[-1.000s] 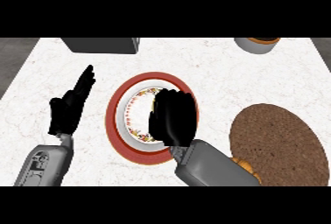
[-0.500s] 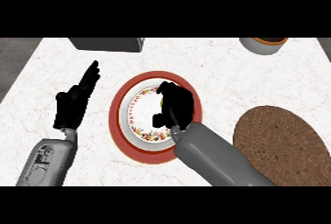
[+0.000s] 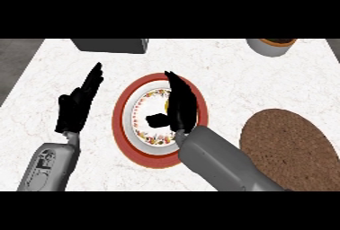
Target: Pick the lemon from the placemat and place it in the plate
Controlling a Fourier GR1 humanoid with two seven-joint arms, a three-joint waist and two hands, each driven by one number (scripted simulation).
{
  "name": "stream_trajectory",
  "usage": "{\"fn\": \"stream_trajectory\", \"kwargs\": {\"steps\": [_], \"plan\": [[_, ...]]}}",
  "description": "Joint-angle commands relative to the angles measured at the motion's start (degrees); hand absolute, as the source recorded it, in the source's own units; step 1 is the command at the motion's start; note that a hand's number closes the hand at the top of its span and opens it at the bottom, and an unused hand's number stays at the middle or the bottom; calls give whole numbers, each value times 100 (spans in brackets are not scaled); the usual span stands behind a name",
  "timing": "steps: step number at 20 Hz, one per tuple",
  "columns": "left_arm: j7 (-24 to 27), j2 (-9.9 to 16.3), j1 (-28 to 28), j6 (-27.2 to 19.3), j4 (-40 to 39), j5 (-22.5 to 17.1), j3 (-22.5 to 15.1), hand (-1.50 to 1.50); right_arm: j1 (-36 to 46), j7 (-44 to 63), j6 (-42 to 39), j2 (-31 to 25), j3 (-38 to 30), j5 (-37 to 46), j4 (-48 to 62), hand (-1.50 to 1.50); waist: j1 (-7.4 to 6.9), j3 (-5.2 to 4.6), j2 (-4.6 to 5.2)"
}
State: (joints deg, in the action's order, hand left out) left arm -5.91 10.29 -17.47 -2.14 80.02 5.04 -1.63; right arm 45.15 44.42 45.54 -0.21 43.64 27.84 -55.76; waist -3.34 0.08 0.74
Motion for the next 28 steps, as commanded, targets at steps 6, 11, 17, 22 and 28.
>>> {"fn": "stream_trajectory", "kwargs": {"steps": [6, 11, 17, 22, 28], "plan": [[-22, -30, 490, -110, 285, -10, 77, 0, -895, -166, 1697, 10, -552, 182, -902, -150, 404, -6, -122], [-203, 173, 229, -7, 243, -172, 376, 0, -1819, -39, 1592, -692, -822, 495, -2221, -150, 469, -9, -128], [30, 212, 318, 84, 88, -109, 383, 0, -3760, -560, 1136, -2047, -688, 57, -4550, -150, 463, -7, -103], [-271, -29, 528, -14, 590, 11, 178, 0, -4403, -1643, 973, -2508, -1165, -961, -4707, -150, 346, -3, -82], [-290, 71, 779, 98, 911, 58, 242, 0, -5228, -3313, 918, -2376, -1525, -1943, -4761, -150, 335, -1, -82]]}}
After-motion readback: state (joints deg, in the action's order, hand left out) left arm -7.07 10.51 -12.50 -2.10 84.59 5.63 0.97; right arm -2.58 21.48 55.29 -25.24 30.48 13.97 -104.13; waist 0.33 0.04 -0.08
